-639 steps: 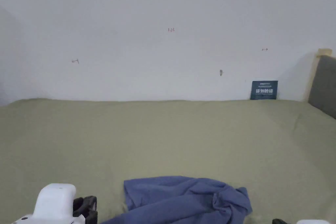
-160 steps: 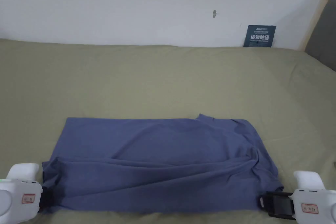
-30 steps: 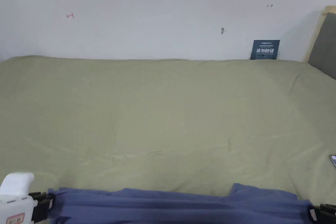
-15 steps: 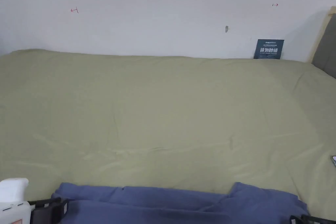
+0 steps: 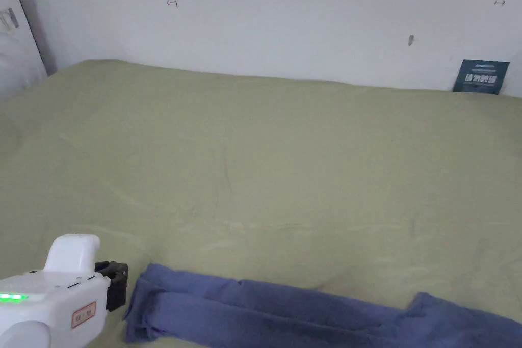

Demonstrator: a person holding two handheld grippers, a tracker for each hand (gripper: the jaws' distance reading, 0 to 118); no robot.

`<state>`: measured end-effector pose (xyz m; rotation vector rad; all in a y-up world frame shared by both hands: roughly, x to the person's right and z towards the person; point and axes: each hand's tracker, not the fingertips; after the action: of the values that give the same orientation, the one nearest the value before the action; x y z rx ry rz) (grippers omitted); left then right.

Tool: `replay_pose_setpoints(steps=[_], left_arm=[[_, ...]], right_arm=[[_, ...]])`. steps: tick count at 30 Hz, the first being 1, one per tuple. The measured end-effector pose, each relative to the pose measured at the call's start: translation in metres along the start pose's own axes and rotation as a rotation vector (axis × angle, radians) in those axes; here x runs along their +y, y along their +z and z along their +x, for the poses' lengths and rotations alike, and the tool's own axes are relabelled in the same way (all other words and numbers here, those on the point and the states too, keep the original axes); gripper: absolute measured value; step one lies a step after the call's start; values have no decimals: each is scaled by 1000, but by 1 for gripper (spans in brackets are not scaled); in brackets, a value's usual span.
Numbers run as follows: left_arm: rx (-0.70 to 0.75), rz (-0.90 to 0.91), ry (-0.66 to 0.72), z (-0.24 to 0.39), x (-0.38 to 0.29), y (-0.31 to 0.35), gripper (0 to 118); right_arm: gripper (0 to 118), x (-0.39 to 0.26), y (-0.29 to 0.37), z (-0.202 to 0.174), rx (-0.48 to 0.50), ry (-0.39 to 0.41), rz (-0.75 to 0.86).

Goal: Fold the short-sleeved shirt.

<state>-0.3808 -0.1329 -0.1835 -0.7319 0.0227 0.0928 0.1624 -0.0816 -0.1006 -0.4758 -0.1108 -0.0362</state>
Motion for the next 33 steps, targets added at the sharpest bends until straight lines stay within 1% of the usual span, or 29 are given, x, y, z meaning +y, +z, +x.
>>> replay_pose_setpoints(steps=[3,5,7,9,11,13,14,15,16,18,19,20,22,24,26,29,30,31,32,33], left_arm=[[-87,-69,121,-15,12,-6,0],[-138,-158,182,-33,20,-25,0],[-217,-246,227,-47,29,-43,0],[-245,-325,287,-64,30,-66,0],[-329,-425,314,-69,33,-78,0],[-358,-481,330,-77,34,-90,1],[-379,-495,344,-74,38,-89,4],[-396,-493,356,-76,39,-91,17],[-437,-492,367,-78,40,-93,40],[-502,-499,404,-79,41,-98,109],[-546,-514,414,-78,39,-102,114],[-569,-506,427,-78,36,-107,114],[-604,-559,462,-77,30,-118,113],[-614,-566,457,-68,20,-128,113],[-673,-621,505,-61,12,-141,113],[-681,-588,496,-59,12,-137,111],[-699,-579,510,-63,14,-139,103],[-690,-582,511,-63,15,-138,87],[-668,-576,505,-63,15,-136,55],[-653,-585,501,-63,14,-135,10]], right_arm=[[0,3,5,-7,-10,10,34],[0,5,9,-10,-13,0,60],[0,7,17,-14,-39,-4,107],[0,10,24,-18,-59,-3,139],[0,11,34,-21,-101,12,189],[0,12,41,-22,-108,18,217],[0,13,44,-22,-113,10,235],[0,13,46,-22,-115,4,239],[0,15,47,-22,-114,5,237],[0,15,45,-22,-124,8,233],[0,14,44,-19,-121,2,230],[0,14,41,-18,-115,-4,216],[0,13,37,-19,-116,-11,206],[0,11,35,-19,-116,-13,200],[0,11,35,-19,-117,-12,199],[0,12,35,-18,-107,-19,196],[0,11,34,-18,-108,-20,198],[0,12,34,-18,-108,-24,195],[0,12,32,-16,-94,-37,186],[0,11,30,-16,-94,-45,184]])
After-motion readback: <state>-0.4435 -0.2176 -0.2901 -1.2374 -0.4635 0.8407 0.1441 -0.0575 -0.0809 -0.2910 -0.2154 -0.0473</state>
